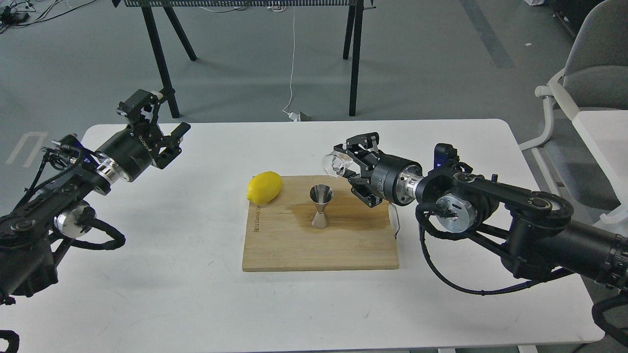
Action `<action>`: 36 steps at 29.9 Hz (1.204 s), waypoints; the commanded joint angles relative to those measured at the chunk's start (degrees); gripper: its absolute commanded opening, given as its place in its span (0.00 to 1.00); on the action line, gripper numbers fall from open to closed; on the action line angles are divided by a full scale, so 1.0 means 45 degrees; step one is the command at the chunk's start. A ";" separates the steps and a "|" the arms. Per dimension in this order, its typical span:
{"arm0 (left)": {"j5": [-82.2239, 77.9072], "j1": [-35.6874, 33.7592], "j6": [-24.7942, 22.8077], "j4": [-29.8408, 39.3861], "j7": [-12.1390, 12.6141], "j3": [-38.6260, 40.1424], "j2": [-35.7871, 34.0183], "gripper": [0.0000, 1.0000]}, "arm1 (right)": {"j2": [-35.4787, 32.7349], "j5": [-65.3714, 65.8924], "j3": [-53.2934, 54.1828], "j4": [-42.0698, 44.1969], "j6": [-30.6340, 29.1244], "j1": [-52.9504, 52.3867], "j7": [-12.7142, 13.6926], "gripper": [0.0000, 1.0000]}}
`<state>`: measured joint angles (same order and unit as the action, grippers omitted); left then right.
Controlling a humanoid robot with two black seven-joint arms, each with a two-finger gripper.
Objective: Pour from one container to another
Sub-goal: 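Position the held clear glass cup just above the steel jigger, then tilt the clear glass cup over the jigger with the right gripper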
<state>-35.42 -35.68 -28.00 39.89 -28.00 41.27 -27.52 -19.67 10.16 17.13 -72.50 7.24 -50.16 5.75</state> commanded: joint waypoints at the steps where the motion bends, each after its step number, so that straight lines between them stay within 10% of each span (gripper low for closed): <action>1: 0.0000 0.0000 0.0000 0.0002 0.0000 0.0008 0.0002 0.93 | 0.0015 0.0027 -0.0017 -0.0002 -0.0028 -0.0063 0.0011 0.47; 36: 0.0000 0.0039 0.0000 -0.0018 0.0000 0.0008 0.0061 0.93 | 0.0190 0.0320 -0.2340 0.0076 -0.0047 -0.1743 0.0011 0.47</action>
<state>-35.42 -35.51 -28.00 39.81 -28.00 41.31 -27.51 -18.81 11.59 7.49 -72.19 7.03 -57.41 5.75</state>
